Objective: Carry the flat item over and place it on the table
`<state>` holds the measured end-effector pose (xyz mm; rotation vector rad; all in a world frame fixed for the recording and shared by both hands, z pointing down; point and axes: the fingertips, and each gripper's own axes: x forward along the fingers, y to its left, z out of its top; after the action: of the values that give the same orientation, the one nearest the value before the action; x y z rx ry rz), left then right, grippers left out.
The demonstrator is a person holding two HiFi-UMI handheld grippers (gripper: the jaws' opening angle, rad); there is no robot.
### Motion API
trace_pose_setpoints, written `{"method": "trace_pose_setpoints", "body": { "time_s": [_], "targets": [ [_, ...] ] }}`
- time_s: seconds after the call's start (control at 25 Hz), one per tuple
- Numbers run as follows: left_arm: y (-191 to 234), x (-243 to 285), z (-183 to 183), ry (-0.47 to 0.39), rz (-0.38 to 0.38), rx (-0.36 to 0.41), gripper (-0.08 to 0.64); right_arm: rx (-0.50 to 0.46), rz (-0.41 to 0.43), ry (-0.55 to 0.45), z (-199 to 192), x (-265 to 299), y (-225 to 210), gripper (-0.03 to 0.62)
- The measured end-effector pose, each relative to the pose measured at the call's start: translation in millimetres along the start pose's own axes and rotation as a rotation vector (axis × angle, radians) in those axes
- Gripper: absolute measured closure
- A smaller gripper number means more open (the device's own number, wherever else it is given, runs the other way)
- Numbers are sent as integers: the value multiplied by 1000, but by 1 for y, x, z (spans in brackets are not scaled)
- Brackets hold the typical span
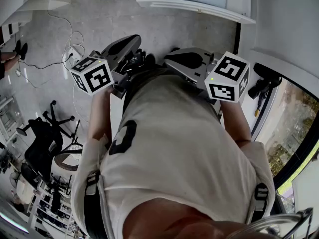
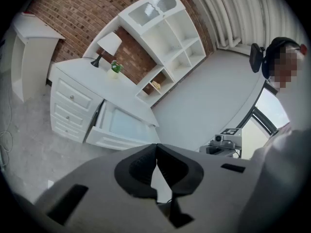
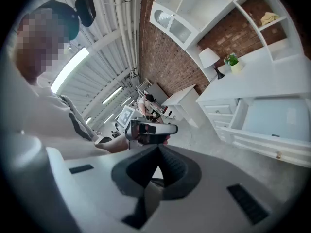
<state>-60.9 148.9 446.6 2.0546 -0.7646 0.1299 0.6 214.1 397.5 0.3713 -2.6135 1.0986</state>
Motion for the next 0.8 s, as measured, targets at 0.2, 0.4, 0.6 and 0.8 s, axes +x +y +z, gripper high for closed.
{"method": "trace_pose_setpoints", "body": {
  "time_s": [0.2, 0.4, 0.6, 0.8],
  "targets": [
    [43, -67, -14, 6, 35, 11, 540, -30, 12, 65, -12, 59, 37, 581],
    [72, -116, -26, 6, 43, 1, 540, -21, 11, 123, -25, 103, 66, 581],
    [79, -124, -34, 30, 30, 20, 540, 17, -3, 127, -31, 115, 70, 581],
    [81, -124, -36, 57, 2, 35, 540, 32, -37, 166, -45, 123, 74, 581]
  ]
}}
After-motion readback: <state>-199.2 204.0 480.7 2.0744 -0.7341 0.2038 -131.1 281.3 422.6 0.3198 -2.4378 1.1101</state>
